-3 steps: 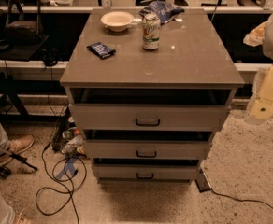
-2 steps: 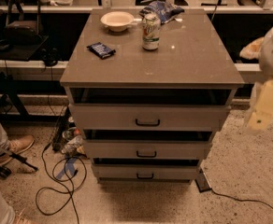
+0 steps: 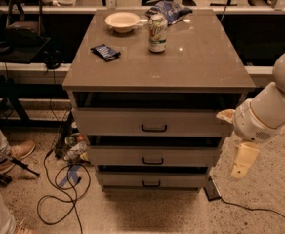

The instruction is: Open middle drawer

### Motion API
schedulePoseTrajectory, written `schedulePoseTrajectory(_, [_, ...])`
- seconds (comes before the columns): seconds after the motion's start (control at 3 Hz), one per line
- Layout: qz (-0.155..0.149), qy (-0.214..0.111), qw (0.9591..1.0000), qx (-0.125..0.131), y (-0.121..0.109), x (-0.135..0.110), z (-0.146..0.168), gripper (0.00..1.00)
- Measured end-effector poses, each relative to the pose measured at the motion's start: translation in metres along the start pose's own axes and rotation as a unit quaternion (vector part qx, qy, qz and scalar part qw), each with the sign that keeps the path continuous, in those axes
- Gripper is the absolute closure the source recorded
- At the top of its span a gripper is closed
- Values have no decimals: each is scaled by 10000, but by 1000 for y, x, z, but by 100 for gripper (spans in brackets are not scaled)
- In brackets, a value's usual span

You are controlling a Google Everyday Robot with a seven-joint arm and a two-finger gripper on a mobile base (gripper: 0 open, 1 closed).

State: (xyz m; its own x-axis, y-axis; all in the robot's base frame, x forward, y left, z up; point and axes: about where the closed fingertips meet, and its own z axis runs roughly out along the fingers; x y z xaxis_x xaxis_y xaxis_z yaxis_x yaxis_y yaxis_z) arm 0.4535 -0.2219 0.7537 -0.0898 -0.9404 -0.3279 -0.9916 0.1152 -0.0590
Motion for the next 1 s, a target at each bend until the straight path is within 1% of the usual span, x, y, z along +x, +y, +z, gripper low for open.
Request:
schedulePoseTrajectory(0.33, [0,0,10000,0,0,0,0,0])
schedulePoseTrajectory(0.67, [75,-42,10000,51,-2,6,21,0])
schedulePoseTrajectory(1.0, [190,-27,9998,102,-16,23,111,0])
